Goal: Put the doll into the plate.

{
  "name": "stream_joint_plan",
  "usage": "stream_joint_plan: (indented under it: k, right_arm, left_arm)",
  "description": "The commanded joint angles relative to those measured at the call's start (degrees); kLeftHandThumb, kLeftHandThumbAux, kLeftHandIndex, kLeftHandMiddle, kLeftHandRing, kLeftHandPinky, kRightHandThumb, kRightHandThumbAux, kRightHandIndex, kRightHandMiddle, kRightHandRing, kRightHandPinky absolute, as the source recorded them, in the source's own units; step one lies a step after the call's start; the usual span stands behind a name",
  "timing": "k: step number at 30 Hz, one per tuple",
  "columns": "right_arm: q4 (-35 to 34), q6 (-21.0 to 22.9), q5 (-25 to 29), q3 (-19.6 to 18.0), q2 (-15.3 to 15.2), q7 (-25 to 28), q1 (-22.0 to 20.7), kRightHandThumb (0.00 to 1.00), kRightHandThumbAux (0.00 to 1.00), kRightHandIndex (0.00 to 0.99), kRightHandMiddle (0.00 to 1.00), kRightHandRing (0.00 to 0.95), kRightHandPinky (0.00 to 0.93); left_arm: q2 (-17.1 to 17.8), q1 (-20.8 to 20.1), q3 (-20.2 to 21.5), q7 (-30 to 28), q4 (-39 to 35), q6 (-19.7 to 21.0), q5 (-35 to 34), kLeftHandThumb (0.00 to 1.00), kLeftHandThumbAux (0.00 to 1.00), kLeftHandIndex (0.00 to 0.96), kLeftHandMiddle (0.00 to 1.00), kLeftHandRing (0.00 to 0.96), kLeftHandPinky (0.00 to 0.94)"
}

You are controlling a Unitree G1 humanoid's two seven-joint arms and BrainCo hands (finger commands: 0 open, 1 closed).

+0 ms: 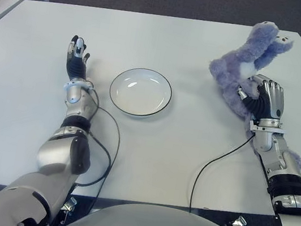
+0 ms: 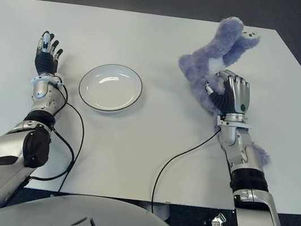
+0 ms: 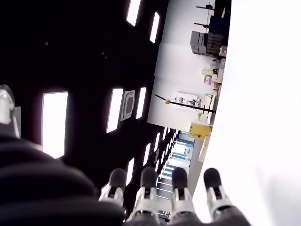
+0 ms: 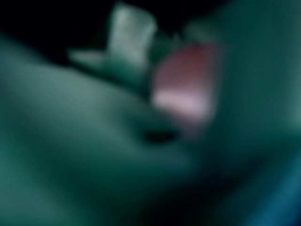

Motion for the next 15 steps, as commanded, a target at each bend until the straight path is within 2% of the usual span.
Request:
stream_joint_plan:
  k: [1,10,15]
  right_arm:
    - [2.9,-5.2,4.0,-1.9,3.3,-4.3,-0.5,0.536,0.674,0.754,0.851,0.860,0.867]
    - [3.5,-8.7,4.8,-2.6,3.4,-5.5,-1.6,0.534,0.691,0.759,0.865,0.870,0.879]
    - [-1.1,-9.1,5.2,-3.3,4.2,-5.1,-1.2,0.531,0.698,0.763,0.868,0.872,0.877]
  left_arm:
    - [-3.7,17.9,2.4,-2.7,10.8,-0.4,-2.4,0.000,0.358,0.006,0.000,0.000,0.010]
    - [-3.8,17.7,2.8,-3.2,10.9,-0.3,-2.6,0.000,0.363,0.017,0.000,0.000,0.017]
    - [-3.8,17.6,2.7,-3.1,10.9,-0.2,-2.7,0.000,0.369,0.019,0.000,0.000,0.013]
